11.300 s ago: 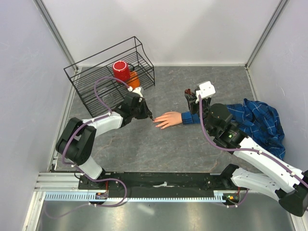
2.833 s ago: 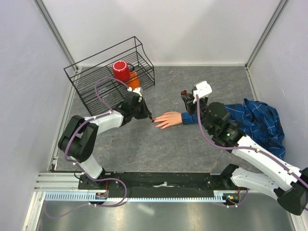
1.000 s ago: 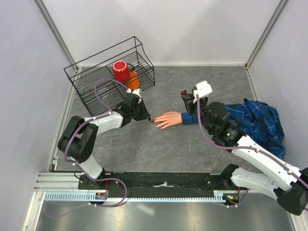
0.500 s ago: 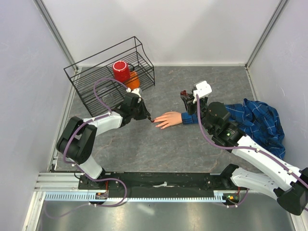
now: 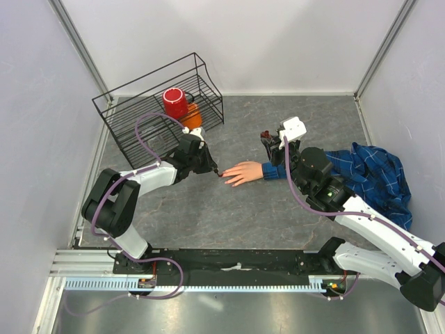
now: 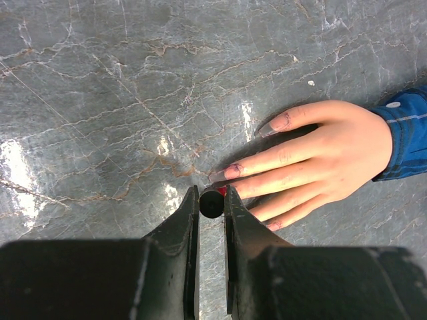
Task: Paint the nails
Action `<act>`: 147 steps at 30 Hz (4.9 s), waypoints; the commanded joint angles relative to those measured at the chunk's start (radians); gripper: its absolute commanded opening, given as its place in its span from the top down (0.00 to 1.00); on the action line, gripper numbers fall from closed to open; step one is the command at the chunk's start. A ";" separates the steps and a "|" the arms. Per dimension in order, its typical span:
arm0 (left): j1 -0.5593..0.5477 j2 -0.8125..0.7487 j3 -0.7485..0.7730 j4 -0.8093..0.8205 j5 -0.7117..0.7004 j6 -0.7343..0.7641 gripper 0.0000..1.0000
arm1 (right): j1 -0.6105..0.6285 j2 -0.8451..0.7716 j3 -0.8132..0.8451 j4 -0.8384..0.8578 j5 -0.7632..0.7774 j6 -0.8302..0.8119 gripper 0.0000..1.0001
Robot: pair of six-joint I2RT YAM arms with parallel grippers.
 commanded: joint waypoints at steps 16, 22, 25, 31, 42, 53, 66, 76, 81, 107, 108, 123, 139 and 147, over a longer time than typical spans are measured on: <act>0.004 -0.022 0.008 0.013 -0.016 0.001 0.98 | -0.006 0.004 0.038 0.024 -0.012 0.013 1.00; 0.005 -0.076 0.050 -0.039 -0.021 0.022 0.98 | -0.005 0.005 0.041 0.021 -0.014 0.014 1.00; 0.005 -0.115 0.086 -0.101 -0.024 0.044 0.98 | -0.005 0.004 0.044 0.018 -0.017 0.014 1.00; 0.005 -0.135 0.142 -0.194 0.016 0.056 0.98 | -0.006 -0.005 0.045 0.015 -0.023 0.017 1.00; 0.004 -0.110 0.203 -0.211 0.142 0.085 0.98 | -0.005 -0.010 0.061 -0.028 -0.078 0.020 1.00; 0.005 -0.418 0.359 -0.397 0.362 0.327 0.98 | -0.005 -0.022 0.197 -0.365 -0.423 0.077 1.00; 0.007 -0.414 0.715 -0.609 0.726 0.282 0.98 | -0.005 -0.111 0.238 -0.542 -0.850 0.046 1.00; 0.005 -0.365 0.755 -0.646 0.749 0.239 0.98 | -0.005 -0.068 0.268 -0.508 -0.815 0.049 1.00; -0.004 -0.362 0.735 -0.649 0.758 0.246 0.98 | -0.005 -0.024 0.287 -0.477 -0.806 0.062 1.00; -0.071 -0.339 0.706 -0.646 0.766 0.257 0.98 | -0.003 0.045 0.308 -0.404 -0.773 0.060 1.00; -0.073 -0.337 0.706 -0.646 0.766 0.257 0.98 | -0.005 0.044 0.308 -0.402 -0.773 0.060 1.00; -0.084 -0.342 0.697 -0.648 0.735 0.262 0.98 | -0.003 0.025 0.303 -0.399 -0.778 0.065 1.00; -0.088 -0.336 0.692 -0.648 0.731 0.260 0.98 | -0.003 0.021 0.301 -0.391 -0.787 0.068 1.00; -0.111 -0.320 0.699 -0.648 0.740 0.263 0.98 | -0.003 0.022 0.304 -0.381 -0.786 0.069 1.00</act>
